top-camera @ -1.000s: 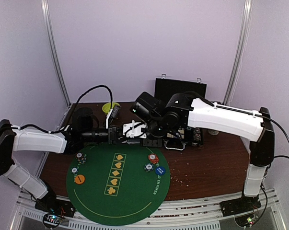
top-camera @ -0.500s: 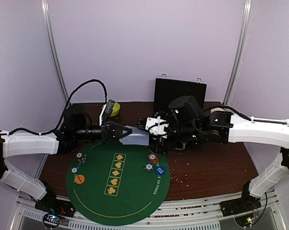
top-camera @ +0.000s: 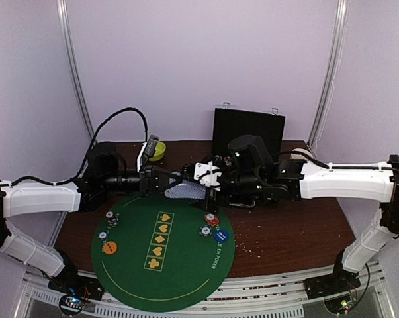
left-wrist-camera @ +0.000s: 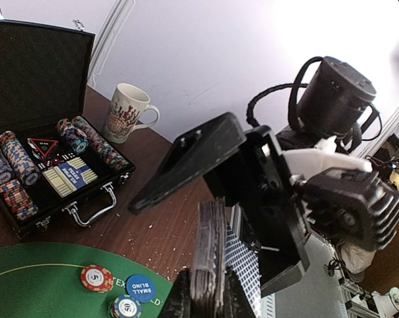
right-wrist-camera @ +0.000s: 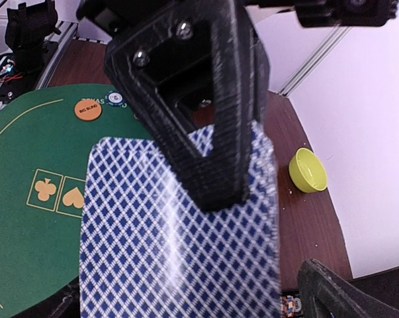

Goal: Distribute texas hold em gaming equipment
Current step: Pass from the left arm to the right

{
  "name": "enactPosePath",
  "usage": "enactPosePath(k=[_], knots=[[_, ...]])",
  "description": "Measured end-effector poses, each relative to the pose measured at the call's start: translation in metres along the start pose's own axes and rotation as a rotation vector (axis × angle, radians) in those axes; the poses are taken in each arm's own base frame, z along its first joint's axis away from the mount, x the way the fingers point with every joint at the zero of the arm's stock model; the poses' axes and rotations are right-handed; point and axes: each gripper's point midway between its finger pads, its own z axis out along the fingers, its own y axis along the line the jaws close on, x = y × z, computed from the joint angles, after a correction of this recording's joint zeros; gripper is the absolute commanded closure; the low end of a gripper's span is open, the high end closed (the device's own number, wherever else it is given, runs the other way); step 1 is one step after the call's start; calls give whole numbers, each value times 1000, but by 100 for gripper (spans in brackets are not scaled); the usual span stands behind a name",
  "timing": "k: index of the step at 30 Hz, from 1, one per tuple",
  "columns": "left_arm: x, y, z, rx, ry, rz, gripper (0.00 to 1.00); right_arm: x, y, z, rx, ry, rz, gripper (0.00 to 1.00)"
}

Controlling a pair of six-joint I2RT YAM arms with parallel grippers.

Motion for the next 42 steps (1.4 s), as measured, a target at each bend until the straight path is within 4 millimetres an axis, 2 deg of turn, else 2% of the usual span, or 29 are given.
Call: enactPosePath(k=[4, 6, 14, 19, 27, 28, 29, 33, 42], knots=[[-2, -1, 0, 4, -6, -3, 100, 8, 4, 10, -13, 13, -16, 14], [-2, 0, 1, 3, -4, -8, 100, 7, 3, 10, -1, 1, -19, 25], [1, 6, 5, -4, 7, -28, 100, 12, 3, 11, 34, -20, -24, 26], [0, 8, 7, -3, 10, -32, 100, 12, 1, 10, 46, -19, -34, 46], [-2, 10, 11, -5, 16, -21, 100, 10, -1, 5, 47, -19, -29, 49], [-2, 10, 11, -5, 17, -19, 98, 11, -1, 5, 46, -18, -29, 49], [-2, 10, 11, -6, 20, -18, 88, 11, -1, 5, 46, -17, -28, 50], [-2, 11, 12, -15, 31, -14, 67, 13, -2, 5, 53, -7, -30, 50], [-8, 30, 15, -140, 84, 7, 43, 22, -5, 5, 71, 42, -37, 50]])
